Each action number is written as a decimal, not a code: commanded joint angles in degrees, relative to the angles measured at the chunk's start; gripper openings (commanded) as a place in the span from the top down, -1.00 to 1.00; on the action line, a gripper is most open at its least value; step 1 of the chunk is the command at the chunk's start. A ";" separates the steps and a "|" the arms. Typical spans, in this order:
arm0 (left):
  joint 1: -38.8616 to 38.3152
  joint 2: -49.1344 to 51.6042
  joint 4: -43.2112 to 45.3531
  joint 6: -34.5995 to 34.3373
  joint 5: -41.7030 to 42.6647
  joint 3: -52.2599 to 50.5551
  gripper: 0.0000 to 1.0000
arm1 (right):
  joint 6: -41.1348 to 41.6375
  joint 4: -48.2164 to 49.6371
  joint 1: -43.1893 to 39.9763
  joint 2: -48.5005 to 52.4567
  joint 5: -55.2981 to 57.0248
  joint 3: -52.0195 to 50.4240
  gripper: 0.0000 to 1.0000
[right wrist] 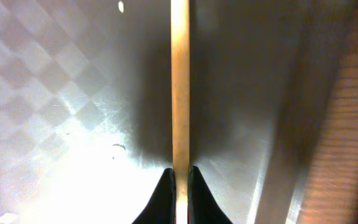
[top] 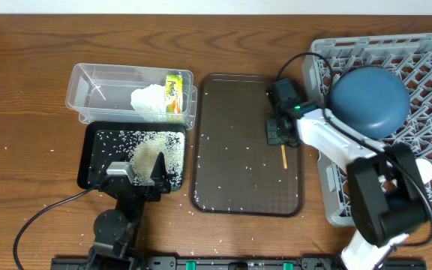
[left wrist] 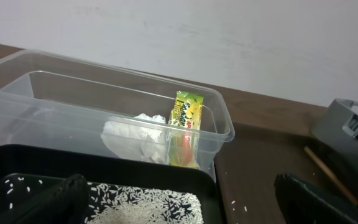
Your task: Sort waste into correct bins and load items into the dishwasher rack
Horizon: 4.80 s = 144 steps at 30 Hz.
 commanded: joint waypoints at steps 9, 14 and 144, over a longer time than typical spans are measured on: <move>-0.07 -0.46 -1.11 0.33 -0.07 -1.70 -0.96 | -15.80 -0.42 -13.60 -25.66 1.97 0.22 0.97; -0.07 -0.46 -1.11 0.33 -0.07 -1.70 -0.96 | -16.41 -0.42 -19.12 -23.47 0.81 0.00 0.97; -0.07 -0.46 -1.11 0.33 -0.04 -1.70 -0.96 | -35.82 32.57 -13.75 -105.88 -25.24 -65.24 -0.99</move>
